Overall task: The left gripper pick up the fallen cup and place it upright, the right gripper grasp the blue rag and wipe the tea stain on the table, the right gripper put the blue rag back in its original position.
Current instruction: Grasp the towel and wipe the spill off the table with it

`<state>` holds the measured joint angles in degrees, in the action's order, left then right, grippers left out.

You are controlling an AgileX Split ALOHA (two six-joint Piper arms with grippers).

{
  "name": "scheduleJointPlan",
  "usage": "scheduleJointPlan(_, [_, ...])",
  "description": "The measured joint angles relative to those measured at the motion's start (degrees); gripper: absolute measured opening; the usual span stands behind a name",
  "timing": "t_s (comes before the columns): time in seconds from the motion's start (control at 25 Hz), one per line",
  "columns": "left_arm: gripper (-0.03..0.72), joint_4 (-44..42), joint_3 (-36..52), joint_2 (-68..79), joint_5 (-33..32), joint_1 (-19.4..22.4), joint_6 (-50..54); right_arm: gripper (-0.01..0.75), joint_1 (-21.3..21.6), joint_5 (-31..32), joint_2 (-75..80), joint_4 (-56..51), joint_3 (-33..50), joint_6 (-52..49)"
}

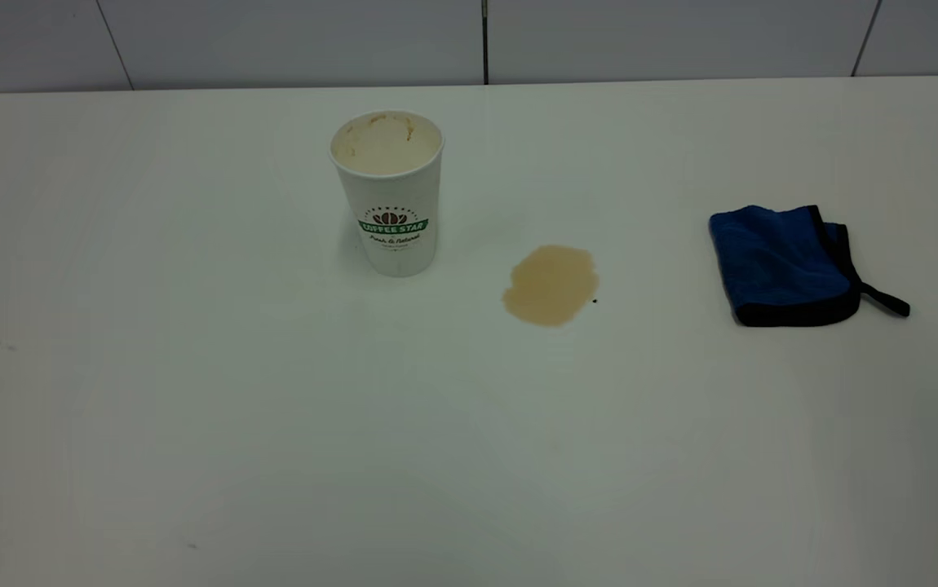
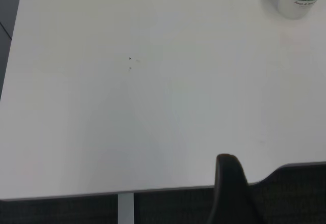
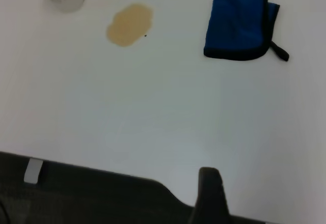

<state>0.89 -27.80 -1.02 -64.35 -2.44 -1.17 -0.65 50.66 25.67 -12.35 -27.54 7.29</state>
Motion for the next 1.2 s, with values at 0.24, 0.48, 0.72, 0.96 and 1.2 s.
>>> scheduleJointPlan(0.24, [0.471, 0.0, 0.0, 0.0, 0.0, 0.0, 0.0, 0.617, 0.0, -16.85, 22.98, -8.99, -0.55, 15.99])
scheduleJointPlan(0.48, [0.471, 0.0, 0.0, 0.0, 0.0, 0.0, 0.0, 0.597, 0.0, -27.5, 47.56, -22.74, -3.69, 37.84])
scheduleJointPlan(0.72, [0.471, 0.0, 0.0, 0.0, 0.0, 0.0, 0.0, 0.594, 0.0, -33.34, 69.01, -32.39, -12.68, 56.35])
scheduleJointPlan(0.96, [0.471, 0.0, 0.0, 0.0, 0.0, 0.0, 0.0, 0.594, 0.0, -38.18, 88.66, -34.58, -25.1, 67.71])
scheduleJointPlan(1.2, [0.471, 0.0, 0.0, 0.0, 0.0, 0.0, 0.0, 0.594, 0.25, -40.78, 103.8, -34.65, -37.93, 73.12])
